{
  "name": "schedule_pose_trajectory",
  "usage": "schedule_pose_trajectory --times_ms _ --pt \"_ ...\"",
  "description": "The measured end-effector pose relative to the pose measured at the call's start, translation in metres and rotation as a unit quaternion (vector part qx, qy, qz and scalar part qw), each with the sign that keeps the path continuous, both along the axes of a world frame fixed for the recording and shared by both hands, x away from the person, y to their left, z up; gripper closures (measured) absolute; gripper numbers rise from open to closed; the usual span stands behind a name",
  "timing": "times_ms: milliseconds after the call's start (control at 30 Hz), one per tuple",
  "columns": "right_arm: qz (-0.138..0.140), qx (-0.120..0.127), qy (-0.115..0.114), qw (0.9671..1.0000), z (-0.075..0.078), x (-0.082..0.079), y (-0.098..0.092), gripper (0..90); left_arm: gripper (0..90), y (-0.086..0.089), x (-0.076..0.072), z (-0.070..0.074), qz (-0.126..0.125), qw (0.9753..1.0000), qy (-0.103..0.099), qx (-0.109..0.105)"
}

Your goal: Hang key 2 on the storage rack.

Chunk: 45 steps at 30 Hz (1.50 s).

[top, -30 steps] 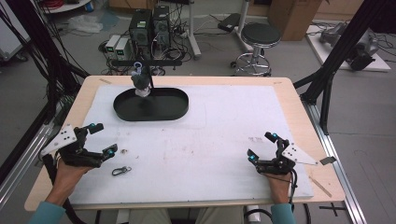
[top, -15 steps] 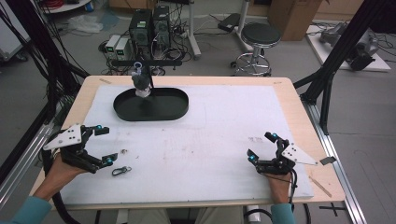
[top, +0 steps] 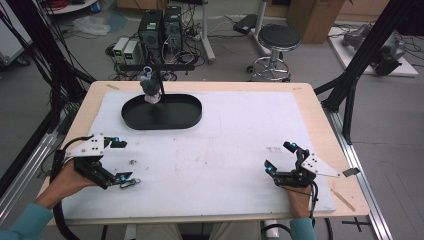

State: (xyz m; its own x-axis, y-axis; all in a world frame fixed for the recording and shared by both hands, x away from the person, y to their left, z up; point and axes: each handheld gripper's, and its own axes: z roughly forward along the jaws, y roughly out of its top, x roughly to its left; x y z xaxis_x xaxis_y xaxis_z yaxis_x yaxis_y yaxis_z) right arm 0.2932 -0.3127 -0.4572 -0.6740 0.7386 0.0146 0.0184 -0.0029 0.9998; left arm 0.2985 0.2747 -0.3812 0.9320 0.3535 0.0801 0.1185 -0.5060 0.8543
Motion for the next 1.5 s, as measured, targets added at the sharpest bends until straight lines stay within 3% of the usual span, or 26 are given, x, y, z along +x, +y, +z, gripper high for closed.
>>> schedule_pose_trajectory --times_ms 100,367,433,467,500,533,800,1067,1500 --pt "0.000 0.000 0.002 1.0000 0.000 0.000 0.000 0.6 1.8 -0.003 -0.001 -0.004 -0.022 0.9993 0.004 0.029" --pt "0.000 0.000 -0.001 1.0000 0.000 0.000 0.000 0.6 2.7 -0.010 0.002 -0.010 -0.030 0.9976 0.024 0.058" --pt "0.000 0.000 -0.001 1.0000 0.000 0.000 0.000 0.6 13.5 -0.010 0.003 -0.011 -0.029 0.9969 0.032 0.066" --pt "0.000 0.000 -0.001 1.0000 0.000 0.000 0.000 0.6 13.5 -0.010 0.003 -0.012 -0.034 0.9965 0.035 0.068" --pt "0.001 -0.001 -0.001 1.0000 0.000 0.000 0.000 0.6 22.5 -0.010 0.003 -0.012 -0.038 0.9961 0.035 0.072" --pt "0.001 -0.001 0.000 1.0000 0.000 0.000 0.000 0.6 20.7 -0.011 0.003 -0.014 -0.038 0.9952 0.034 0.084" --pt "0.002 0.000 0.000 1.0000 0.000 0.000 0.000 0.6 20.5 -0.011 0.005 -0.016 -0.045 0.9930 0.050 0.097" --pt "0.001 -0.001 -0.001 1.0000 0.000 0.000 0.000 0.6 29.2 -0.010 0.007 -0.020 -0.050 0.9882 0.070 0.127" --pt "0.001 0.000 0.002 1.0000 0.000 0.000 0.000 0.6 53.4 -0.014 0.008 -0.027 -0.058 0.9807 0.093 0.162"
